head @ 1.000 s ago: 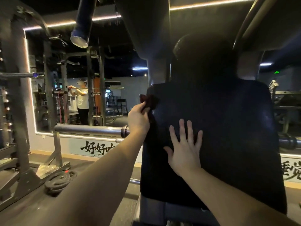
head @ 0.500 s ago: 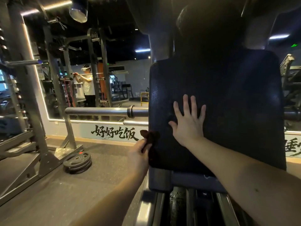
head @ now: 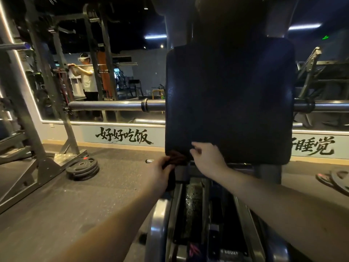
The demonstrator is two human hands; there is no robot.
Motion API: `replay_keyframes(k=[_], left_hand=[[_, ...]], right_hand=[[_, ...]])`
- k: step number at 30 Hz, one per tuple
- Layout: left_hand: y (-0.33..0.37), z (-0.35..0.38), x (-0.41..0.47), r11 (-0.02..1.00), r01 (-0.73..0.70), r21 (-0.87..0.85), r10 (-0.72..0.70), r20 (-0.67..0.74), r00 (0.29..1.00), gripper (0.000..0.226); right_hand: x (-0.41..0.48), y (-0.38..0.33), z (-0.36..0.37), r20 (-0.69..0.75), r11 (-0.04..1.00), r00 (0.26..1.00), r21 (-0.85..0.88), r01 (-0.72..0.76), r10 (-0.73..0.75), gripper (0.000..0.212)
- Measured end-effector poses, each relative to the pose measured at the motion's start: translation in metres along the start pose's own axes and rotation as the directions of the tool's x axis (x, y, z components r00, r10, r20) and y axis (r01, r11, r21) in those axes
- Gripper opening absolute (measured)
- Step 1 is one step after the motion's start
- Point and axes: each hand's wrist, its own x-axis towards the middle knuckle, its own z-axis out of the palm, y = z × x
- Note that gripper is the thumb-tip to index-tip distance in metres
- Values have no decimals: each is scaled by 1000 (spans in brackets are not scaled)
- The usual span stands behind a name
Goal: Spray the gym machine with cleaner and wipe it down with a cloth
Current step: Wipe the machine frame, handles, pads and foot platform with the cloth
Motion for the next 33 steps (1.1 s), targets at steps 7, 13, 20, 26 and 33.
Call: replay_keyframes(k=[7, 13, 20, 26, 33], left_hand=[[35, 0, -10, 939, -205, 276, 192, 74, 979, 23], [34, -11, 8, 989, -111, 101, 96, 142, 985, 21], [42, -1, 59, 992, 125, -15, -125, -24, 992, 55], [34, 14, 86, 988, 121, 94, -107, -144, 984, 28], [33, 38, 77, 985, 174, 12, -167, -225, 960, 47]], right_hand=[[-29, 1, 23, 655, -42, 718, 745, -666, 235, 40], [-25, 5, 39, 505, -213, 695, 858, -466, 511, 12], [-6, -23, 82, 290, -157, 562, 949, -274, 775, 15], [9, -30, 124, 338, -90, 659, 920, -380, 672, 13], [6, 13, 47, 300, -113, 537, 929, -352, 789, 25]])
